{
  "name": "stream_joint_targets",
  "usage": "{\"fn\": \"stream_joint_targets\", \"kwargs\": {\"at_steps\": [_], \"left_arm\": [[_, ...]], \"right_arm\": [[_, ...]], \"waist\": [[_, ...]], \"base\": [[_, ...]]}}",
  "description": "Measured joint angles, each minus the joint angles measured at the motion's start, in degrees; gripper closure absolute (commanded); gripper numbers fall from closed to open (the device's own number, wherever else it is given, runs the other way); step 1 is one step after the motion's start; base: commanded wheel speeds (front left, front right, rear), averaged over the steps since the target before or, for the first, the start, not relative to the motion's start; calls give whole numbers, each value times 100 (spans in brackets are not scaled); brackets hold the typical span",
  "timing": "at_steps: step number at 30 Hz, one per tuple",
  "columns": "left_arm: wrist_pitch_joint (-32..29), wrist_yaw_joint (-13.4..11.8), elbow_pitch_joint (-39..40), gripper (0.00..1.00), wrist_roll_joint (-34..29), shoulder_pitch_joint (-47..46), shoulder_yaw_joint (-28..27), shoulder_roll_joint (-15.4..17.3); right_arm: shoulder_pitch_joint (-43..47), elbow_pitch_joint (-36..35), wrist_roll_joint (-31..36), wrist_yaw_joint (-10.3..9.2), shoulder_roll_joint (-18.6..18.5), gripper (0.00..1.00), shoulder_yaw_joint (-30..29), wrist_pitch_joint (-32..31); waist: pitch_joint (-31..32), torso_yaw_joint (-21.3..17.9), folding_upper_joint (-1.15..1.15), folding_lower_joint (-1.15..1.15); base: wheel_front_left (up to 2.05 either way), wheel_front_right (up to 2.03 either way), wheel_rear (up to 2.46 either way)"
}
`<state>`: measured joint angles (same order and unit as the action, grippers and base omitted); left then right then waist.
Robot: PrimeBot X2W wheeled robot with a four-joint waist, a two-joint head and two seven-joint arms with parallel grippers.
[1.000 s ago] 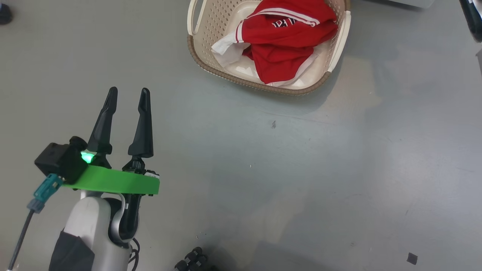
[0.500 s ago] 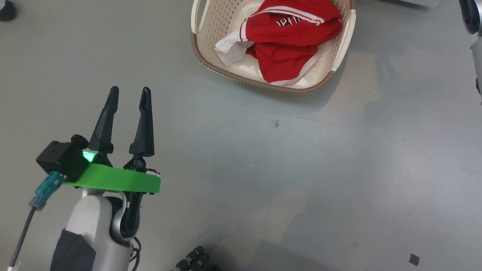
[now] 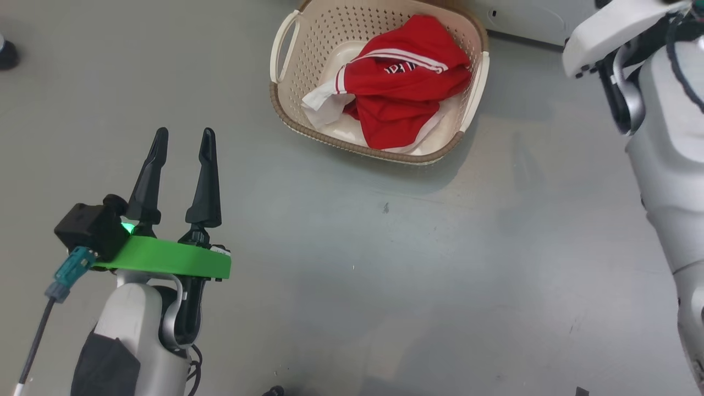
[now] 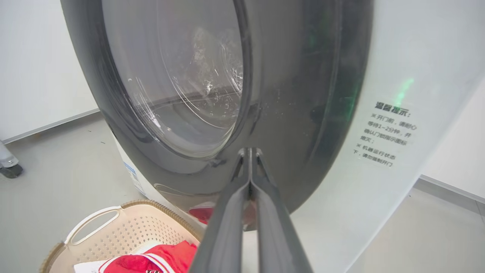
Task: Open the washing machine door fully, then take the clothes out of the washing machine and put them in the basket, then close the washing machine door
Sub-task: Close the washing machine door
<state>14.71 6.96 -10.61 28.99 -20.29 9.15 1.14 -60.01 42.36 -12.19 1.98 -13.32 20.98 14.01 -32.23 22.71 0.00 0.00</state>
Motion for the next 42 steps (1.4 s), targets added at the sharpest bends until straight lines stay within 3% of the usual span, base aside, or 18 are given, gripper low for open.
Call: {"fn": "stream_joint_targets", "kwargs": {"at_steps": [16, 29, 42], "left_arm": [[0, 15, -375, 0, -325, 300, -90, 180], [0, 15, -511, 0, -353, 949, -349, 327], [0, 15, -436, 0, -389, 1248, -226, 341]], "right_arm": [[1430, -309, -301, 146, 378, 100, -88, 42], [2945, -878, -648, -170, 656, 100, -717, 42], [3930, -1707, -688, -277, 697, 100, -1077, 42]], "waist": [[1115, -646, 0, 0], [2019, -1433, 0, 0], [2594, -2093, 0, 0]], "base": [[0, 0, 0], [0, 0, 0], [0, 0, 0]]}}
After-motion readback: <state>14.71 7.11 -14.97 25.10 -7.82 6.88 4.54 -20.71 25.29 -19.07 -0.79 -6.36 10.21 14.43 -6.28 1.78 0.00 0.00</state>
